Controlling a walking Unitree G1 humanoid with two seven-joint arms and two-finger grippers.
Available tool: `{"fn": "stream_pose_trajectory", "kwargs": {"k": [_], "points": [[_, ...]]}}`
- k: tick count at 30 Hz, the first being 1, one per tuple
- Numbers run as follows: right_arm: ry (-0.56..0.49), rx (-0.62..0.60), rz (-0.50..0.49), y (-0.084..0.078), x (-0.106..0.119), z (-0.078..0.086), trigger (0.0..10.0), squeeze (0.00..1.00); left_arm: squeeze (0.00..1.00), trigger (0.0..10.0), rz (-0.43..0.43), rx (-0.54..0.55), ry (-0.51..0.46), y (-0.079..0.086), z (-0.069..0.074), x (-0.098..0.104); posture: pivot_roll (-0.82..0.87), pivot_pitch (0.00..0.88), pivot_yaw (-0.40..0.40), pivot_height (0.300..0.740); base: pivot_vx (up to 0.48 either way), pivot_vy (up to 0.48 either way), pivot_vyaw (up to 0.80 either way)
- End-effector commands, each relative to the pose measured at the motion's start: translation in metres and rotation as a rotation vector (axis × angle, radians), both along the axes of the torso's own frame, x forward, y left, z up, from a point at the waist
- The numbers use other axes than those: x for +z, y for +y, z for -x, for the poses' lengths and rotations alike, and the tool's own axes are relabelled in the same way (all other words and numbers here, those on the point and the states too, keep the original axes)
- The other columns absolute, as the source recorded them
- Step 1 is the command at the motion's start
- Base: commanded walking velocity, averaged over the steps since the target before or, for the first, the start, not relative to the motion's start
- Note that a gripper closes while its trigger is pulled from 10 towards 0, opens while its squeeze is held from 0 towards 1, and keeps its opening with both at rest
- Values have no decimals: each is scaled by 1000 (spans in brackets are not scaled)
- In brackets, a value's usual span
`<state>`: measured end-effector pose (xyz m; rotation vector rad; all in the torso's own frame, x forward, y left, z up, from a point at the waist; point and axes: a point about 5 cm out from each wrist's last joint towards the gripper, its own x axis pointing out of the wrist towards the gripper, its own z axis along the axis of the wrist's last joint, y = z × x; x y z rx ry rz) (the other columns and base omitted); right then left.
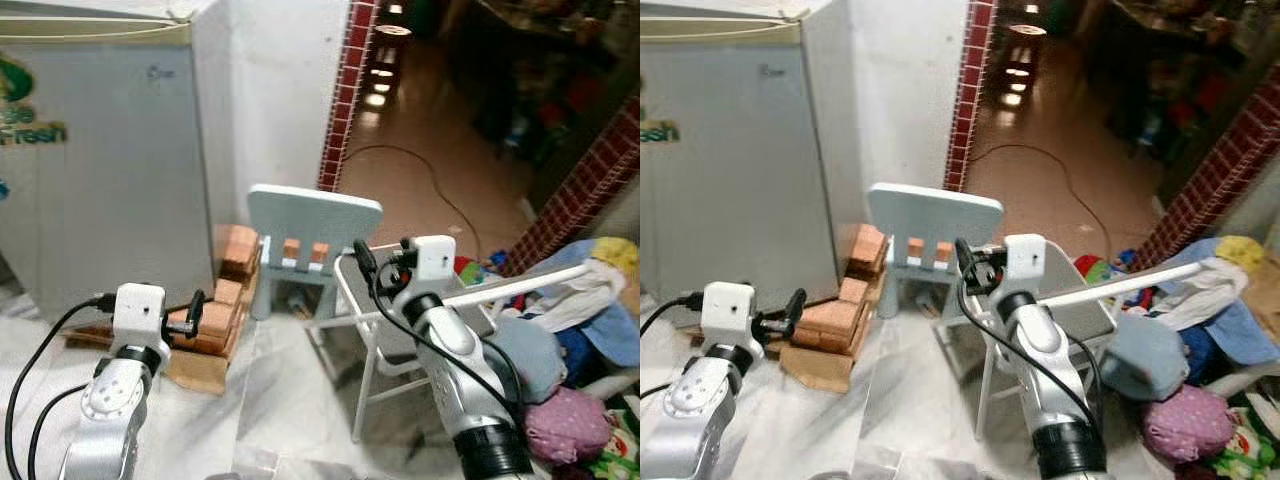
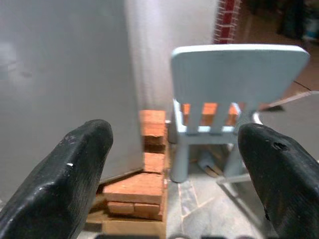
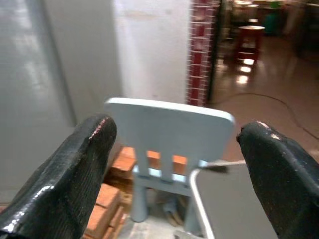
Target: Restocking fridge
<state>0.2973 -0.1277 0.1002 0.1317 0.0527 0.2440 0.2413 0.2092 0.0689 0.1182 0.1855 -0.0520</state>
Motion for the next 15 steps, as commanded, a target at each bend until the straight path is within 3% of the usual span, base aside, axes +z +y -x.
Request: {"fn": "stream_pose_trajectory", "kwargs": {"k": [1, 15], "points": [[0, -30, 10, -8, 0, -1, 10000, 0, 0, 10000, 6, -36, -6, -7, -3, 1, 196, 0, -83, 740, 0, 480, -800], [-2, -27, 12, -6, 0, -2, 10000, 0, 0, 10000, 4, -61, 2, -13, -1, 0, 193, 0, -81, 740, 0, 480, -800]]}}
